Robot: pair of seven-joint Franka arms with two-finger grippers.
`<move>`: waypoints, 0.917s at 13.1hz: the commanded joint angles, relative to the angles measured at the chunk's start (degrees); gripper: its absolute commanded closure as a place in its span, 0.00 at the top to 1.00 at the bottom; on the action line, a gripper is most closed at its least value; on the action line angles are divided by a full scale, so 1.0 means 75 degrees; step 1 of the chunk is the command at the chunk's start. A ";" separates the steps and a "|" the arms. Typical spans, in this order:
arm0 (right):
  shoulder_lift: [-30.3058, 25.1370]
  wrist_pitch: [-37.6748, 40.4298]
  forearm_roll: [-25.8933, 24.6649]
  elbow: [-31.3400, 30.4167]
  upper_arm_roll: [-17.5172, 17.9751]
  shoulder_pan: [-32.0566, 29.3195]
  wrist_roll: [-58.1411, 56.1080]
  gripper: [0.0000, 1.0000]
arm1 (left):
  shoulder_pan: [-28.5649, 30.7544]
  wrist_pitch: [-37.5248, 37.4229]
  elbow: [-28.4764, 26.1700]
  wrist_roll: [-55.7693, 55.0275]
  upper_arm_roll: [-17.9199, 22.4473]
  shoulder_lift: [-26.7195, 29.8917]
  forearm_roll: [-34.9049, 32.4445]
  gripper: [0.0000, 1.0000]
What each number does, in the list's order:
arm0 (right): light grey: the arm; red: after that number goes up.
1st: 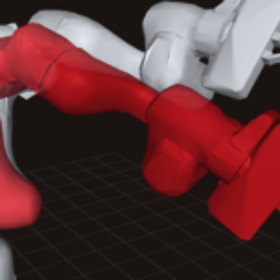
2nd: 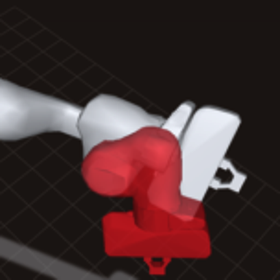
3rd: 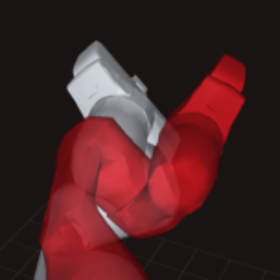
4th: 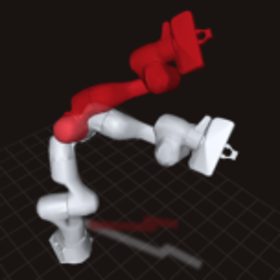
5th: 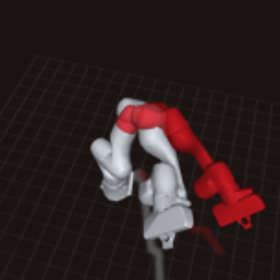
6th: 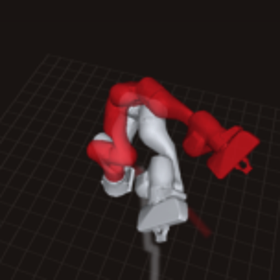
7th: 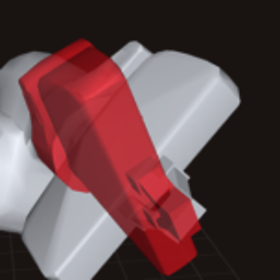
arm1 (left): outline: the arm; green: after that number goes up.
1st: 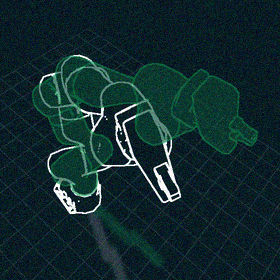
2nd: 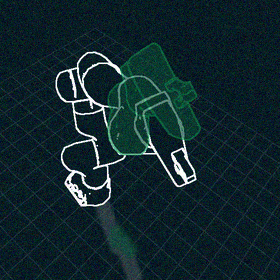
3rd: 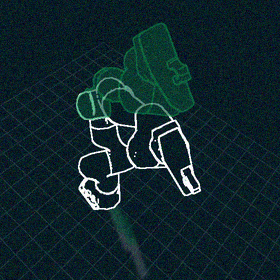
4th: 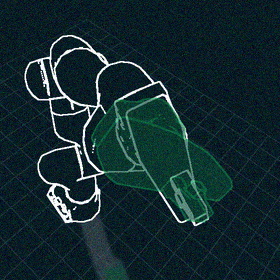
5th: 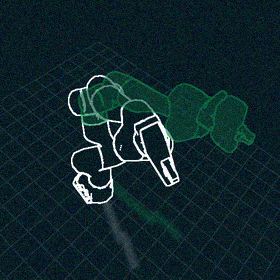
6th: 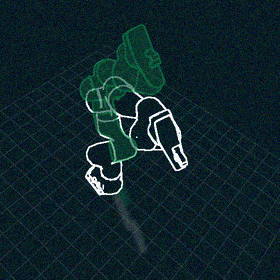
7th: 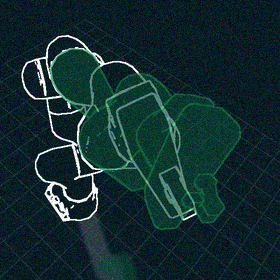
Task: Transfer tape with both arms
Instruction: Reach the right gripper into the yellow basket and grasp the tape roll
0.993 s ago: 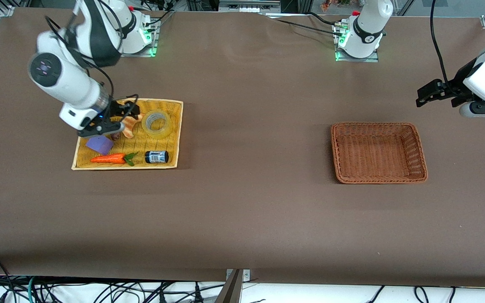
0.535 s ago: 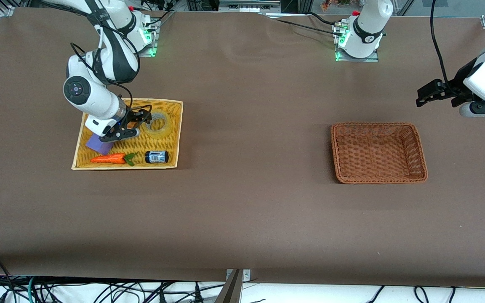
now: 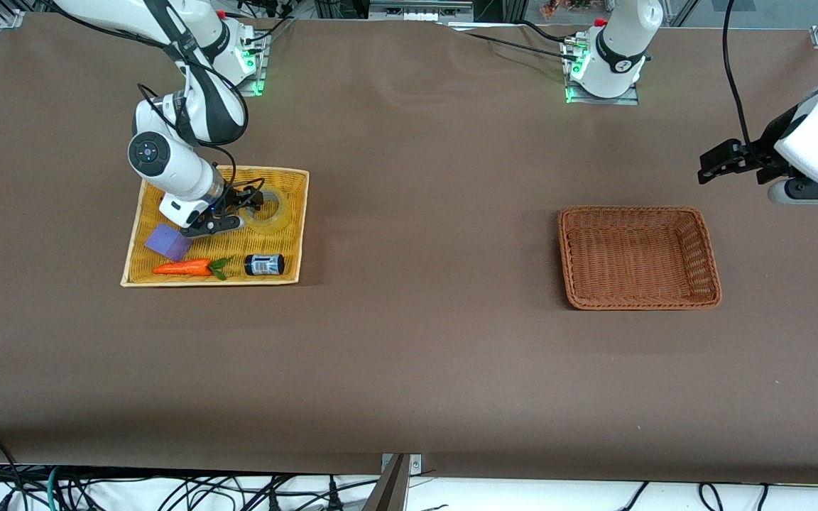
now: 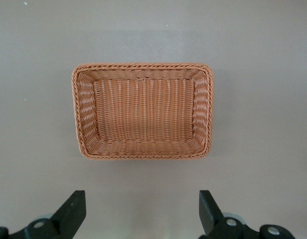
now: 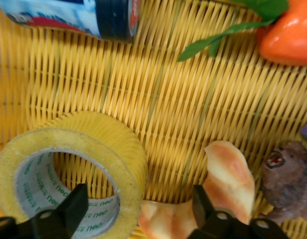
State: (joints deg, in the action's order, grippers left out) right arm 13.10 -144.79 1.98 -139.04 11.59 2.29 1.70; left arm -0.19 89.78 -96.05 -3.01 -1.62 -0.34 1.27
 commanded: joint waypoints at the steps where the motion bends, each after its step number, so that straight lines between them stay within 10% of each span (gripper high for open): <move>1: -0.0048 -0.0148 -0.0041 -0.0141 0.0130 -0.0024 0.0231 0.24 | -0.0080 -0.0158 0.0314 0.0085 -0.0076 -0.0247 0.0171 1.00; 2: -0.0071 -0.0067 -0.0030 -0.0094 0.0131 -0.0024 0.0231 0.00 | -0.0091 -0.0158 0.0327 0.0097 -0.0076 -0.0259 0.0182 1.00; 7: -0.0352 0.1148 -0.0006 0.0782 0.0306 -0.0024 0.0582 0.00 | -0.0092 -0.0158 0.0327 0.0097 -0.0076 -0.0341 0.0182 1.00; 12: 0.0102 0.4290 -0.0053 0.3768 0.0517 0.0652 0.1329 0.00 | -0.0056 -0.0158 0.0327 0.0085 -0.0065 -0.0341 0.0182 1.00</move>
State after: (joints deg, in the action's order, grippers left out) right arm 11.27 -119.36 1.99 -119.45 15.02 3.50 7.23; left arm -0.79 89.78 -95.68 -3.01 -2.31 -1.95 1.28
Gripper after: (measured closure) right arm 0.784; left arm 0.000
